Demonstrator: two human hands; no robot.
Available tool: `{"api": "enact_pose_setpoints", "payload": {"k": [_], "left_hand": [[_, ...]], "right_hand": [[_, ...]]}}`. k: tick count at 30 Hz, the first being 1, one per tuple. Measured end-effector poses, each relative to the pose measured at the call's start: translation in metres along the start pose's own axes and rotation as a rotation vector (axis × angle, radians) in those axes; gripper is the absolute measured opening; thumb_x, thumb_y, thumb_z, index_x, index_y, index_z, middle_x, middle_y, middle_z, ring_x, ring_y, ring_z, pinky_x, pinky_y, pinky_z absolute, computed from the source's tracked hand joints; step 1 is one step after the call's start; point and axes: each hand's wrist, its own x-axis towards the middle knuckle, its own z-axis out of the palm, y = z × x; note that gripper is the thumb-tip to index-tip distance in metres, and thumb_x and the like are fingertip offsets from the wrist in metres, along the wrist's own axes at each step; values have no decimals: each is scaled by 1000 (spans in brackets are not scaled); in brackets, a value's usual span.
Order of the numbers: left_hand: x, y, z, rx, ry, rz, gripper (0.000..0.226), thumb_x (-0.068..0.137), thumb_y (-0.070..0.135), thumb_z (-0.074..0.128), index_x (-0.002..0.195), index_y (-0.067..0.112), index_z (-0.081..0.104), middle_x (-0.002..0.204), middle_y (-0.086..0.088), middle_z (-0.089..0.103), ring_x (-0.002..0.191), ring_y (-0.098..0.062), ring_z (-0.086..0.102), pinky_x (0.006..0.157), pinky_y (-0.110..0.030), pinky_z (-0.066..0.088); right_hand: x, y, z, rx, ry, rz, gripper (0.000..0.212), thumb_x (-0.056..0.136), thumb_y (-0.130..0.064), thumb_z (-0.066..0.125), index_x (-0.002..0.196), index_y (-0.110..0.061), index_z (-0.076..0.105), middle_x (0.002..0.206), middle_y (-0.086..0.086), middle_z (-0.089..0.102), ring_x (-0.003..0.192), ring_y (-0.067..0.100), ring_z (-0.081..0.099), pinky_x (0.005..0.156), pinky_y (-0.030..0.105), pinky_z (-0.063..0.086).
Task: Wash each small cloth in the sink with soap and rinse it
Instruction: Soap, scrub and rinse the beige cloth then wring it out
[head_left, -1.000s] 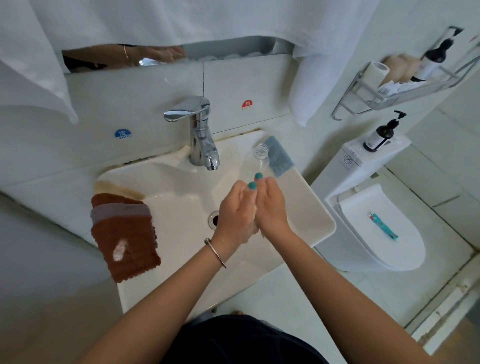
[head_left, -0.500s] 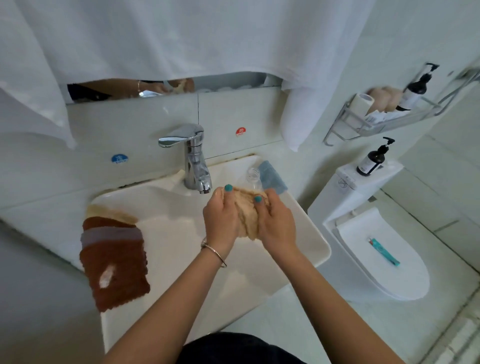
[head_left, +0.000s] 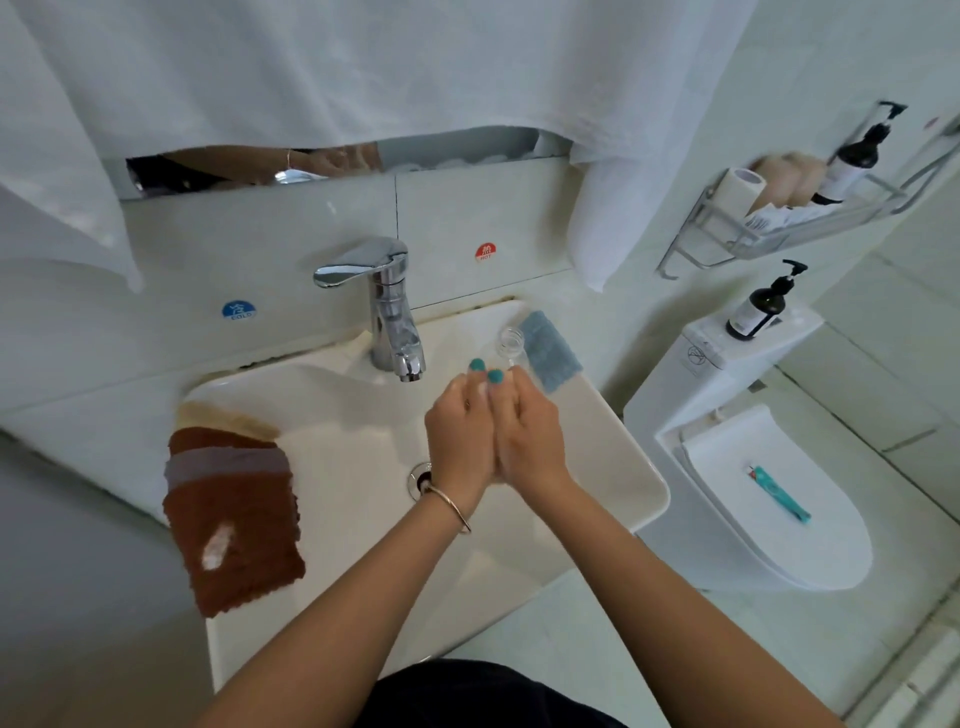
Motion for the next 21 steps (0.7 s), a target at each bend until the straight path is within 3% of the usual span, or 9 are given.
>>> {"api": "enact_pose_setpoints", "payload": {"k": [2,6,8,10,12,14,18,21], "left_hand": [[-7,-2,1,-4,-36,9,37,95,28,53,62,12,46,57,4,50,57,-12,41,62,-35,40],[11,-5,-6,-51,-25,-21,41,100,27,49,61,15,43,57,3,47,58,-14,39,62,-32,38],[-1,-2,-4,-27,-72,-4,37,99,23,50,63,15,46,60,2,51,59,-12,43,62,-29,40],[-3,-2,-2,5,-95,-4,37,96,32,49,64,13,45,60,0,51,61,-16,44,63,-35,40],[12,-5,-7,-22,-68,-55,41,94,39,47,61,15,43,58,0,48,61,-19,41,63,-37,40],[13,-7,-11,-71,-57,-82,40,95,34,49,60,16,43,57,2,47,60,-17,39,63,-35,38],[-4,-10,-5,-59,-81,-88,39,99,26,49,61,16,45,60,2,52,60,-14,45,62,-34,40],[15,-13,-11,-122,-90,-116,45,102,34,45,58,21,42,54,7,46,58,-16,41,62,-33,38]], "right_hand": [[4,0,0,40,46,63,32,95,-35,44,66,-28,35,57,-9,43,57,13,40,63,43,39],[-14,-2,2,-65,-73,-56,26,90,-49,35,70,-32,31,55,-8,43,57,20,44,58,44,39],[-2,2,1,-65,-24,8,29,94,-44,36,69,-30,32,57,-9,42,59,17,42,61,42,37],[4,2,3,-32,33,76,32,100,-35,39,70,-26,36,60,-9,43,58,12,41,62,41,37],[-7,-2,9,-81,-9,13,30,97,-43,36,71,-28,34,59,-5,46,58,18,45,60,43,38],[-15,-2,8,-142,-74,-59,30,92,-52,29,70,-32,30,60,0,49,61,27,50,60,43,39],[-1,0,6,-73,-16,92,35,101,-36,37,67,-28,33,63,-4,47,63,20,46,68,45,42],[-17,-5,9,-187,-78,-80,30,97,-44,33,71,-30,30,63,3,53,64,30,54,60,44,40]]}}
